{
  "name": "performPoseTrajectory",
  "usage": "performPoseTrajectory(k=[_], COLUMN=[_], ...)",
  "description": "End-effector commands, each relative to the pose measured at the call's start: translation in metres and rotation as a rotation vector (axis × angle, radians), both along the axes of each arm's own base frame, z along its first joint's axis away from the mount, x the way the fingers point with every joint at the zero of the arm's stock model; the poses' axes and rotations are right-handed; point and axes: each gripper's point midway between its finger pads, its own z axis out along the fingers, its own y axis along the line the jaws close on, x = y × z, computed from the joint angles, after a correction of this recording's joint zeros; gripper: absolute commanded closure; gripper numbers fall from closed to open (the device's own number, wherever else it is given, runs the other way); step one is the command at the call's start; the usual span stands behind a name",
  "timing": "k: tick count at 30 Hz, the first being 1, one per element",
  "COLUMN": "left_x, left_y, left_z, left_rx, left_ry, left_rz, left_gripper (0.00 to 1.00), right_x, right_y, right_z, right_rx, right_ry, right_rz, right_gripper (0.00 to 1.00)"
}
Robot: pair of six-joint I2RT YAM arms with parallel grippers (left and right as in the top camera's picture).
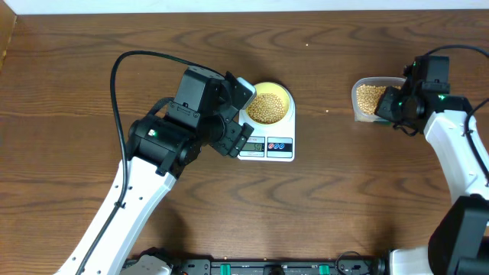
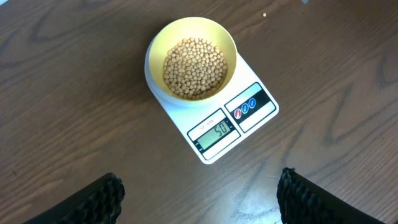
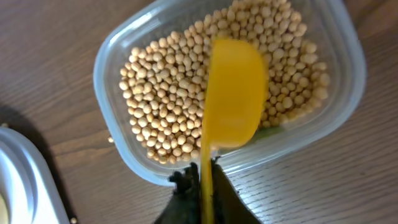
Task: Scoop item into bowl and weigh 50g on scale
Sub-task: 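Lower the yellow scoop into the clear soybean tub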
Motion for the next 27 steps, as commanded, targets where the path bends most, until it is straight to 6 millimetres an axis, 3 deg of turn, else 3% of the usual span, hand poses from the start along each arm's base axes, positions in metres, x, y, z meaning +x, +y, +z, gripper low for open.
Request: performPoseTrajectory(k=[1,6,13,21,23,27], left_x=[0.0004,0.0004,0.0004,0.0004,0.0004,0.0004], left_y=[-0.0008,-0.0008,-0.0008,-0.0008,-0.0008,-0.0008], left_z=[0.0030,0.0030,0.0030,0.0030,0.0030,0.0030], left_rx=[-0.007,-0.007,-0.007,-0.007,-0.007,-0.007], left_ry=[-0.005,-0.005,-0.005,-0.005,-0.005,-0.005], left_rz=[-0.010,-0.010,-0.010,-0.010,-0.010,-0.010], left_gripper=[0.19,0.19,0.19,0.19,0.19,0.19], right_x=[0.0028,0.0024,0.0017,0.0017,0.0017,0.0015], right_y=[0.0026,0.0022,0.0016,-0.0028,-0.0035,-0.0060], right_z=[0.0002,0.0000,-0.0003,0.0000,0.0000,0.0000], right_rx=[0.027,0.025,0.012,-0.029,-0.041,-0.058], right_ry=[0.000,0.001,0.003,-0.002,-0.004,-0.005], right_rz=[-0.029,-0.026,-0.009,0.061,0.083,0.109], right_gripper=[0.90,0.76,0.68,0.23,0.04,0.01])
